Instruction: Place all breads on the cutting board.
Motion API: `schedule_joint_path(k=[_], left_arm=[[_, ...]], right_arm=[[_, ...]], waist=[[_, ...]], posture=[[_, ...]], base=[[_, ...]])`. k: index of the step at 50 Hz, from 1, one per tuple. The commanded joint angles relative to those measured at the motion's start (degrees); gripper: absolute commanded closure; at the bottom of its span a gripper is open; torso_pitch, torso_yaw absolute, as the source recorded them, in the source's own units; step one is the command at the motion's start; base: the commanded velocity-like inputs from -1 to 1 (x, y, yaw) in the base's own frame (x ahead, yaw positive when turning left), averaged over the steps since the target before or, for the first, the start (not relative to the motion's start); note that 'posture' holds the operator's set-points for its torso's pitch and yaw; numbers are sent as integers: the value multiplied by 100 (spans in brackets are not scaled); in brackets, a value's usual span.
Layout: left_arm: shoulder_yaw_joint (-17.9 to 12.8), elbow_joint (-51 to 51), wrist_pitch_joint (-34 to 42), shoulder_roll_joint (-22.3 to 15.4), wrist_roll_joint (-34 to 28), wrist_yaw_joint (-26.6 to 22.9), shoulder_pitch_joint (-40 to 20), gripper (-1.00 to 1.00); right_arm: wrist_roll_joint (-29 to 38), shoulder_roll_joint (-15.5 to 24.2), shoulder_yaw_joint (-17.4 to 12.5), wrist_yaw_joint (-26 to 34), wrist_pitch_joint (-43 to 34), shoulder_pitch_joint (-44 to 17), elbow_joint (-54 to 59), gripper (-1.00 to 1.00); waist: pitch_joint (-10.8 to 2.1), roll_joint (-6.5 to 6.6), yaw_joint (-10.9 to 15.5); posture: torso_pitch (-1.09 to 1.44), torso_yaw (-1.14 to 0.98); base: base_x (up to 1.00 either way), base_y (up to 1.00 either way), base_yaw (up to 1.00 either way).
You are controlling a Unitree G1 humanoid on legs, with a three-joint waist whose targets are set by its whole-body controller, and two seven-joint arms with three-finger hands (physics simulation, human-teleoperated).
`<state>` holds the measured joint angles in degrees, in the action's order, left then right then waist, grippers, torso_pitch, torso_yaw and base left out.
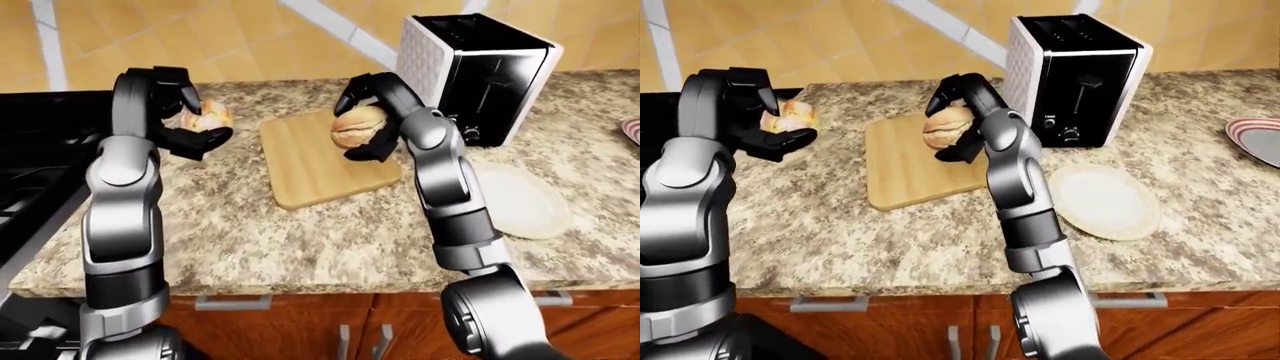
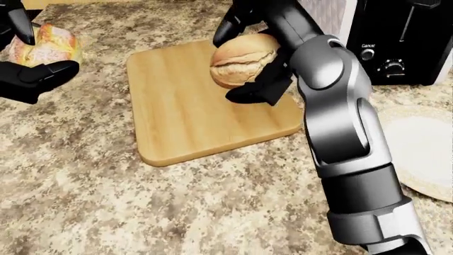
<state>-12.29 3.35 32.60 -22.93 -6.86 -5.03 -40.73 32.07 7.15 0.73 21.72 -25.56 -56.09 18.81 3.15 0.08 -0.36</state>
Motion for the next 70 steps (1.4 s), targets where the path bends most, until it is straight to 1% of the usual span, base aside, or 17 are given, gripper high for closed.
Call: schedule_joint_path(k=[1,11,21,36,46,49,50,54,55,56,59,61,64,67,68,69,70], left_arm=[[-75,188,-182,-85,-20,47,-183,100],[-73,176,-201,-70,-31,51,-169,100],[-72,105,-257,-76,-22,57,-179,100],[-52,143,-214,-62,-57,36,-208,100],[-72,152,-220,-74,-44,31,-179,100],[-74,158,-226,-74,-40,30,-166,100],[-75,143,-239,-74,-39,33,-168,100],[-75,129,-262,-70,-35,40,-152,100],[-78,126,-268,-73,-34,38,-145,100],[-86,128,-268,-78,-30,36,-143,100],[-92,117,-289,-87,-26,33,-134,100],[-95,110,-300,-85,-18,34,-129,100],[-98,110,-311,-94,-13,34,-122,100],[-97,107,-314,-93,-15,40,-119,100],[-96,111,-311,-92,-15,41,-118,100],[-91,124,-303,-90,-18,41,-115,100],[-90,131,-299,-88,-18,40,-115,100]], right_arm=[[12,34,-62,-61,179,-198,-217,100],[47,-29,-29,-48,295,-104,-63,100],[-64,-3,-93,-263,607,-310,564,100],[-355,197,-191,-699,1050,-731,1592,100],[-461,260,-214,-986,1338,-956,2171,100],[-490,285,-227,-1111,1471,-1046,2457,67],[-501,292,-226,-1138,1520,-1064,2544,50],[-538,264,-208,-1198,1626,-1061,2707,49],[-545,260,-205,-1209,1651,-1062,2742,46],[-552,261,-208,-1218,1666,-1069,2771,35],[-548,259,-194,-1215,1672,-1061,2775,23],[-545,251,-183,-1180,1655,-1032,2725,3],[-532,242,-168,-1128,1649,-979,2657,-18],[-510,238,-156,-1078,1661,-939,2616,-36],[-501,237,-155,-1067,1657,-932,2600,-37],[-489,232,-145,-1026,1647,-905,2552,-56],[-484,230,-146,-1008,1659,-892,2548,-66]], waist=[[-180,24,-3],[-172,74,-35],[-244,126,-32],[-298,-10,83],[-341,-18,112],[-364,-11,108],[-372,-8,106],[-407,2,102],[-415,5,101],[-420,9,99],[-438,19,90],[-443,23,89],[-440,27,86],[-426,29,80],[-418,29,78],[-409,30,76],[-401,30,73]], posture=[[0,0],[0,0],[0,0],[0,0],[0,0],[0,0],[0,0],[0,0],[0,0],[0,0],[0,0],[0,0],[0,0],[0,0],[0,0],[0,0],[0,0]], base=[[0,0,0],[0,0,0],[0,0,0],[0,0,0],[0,0,0],[0,0,0],[0,0,0],[0,0,0],[0,0,0],[0,0,0],[0,0,0],[0,0,0],[0,0,0],[0,0,0],[0,0,0],[0,0,0],[0,0,0]])
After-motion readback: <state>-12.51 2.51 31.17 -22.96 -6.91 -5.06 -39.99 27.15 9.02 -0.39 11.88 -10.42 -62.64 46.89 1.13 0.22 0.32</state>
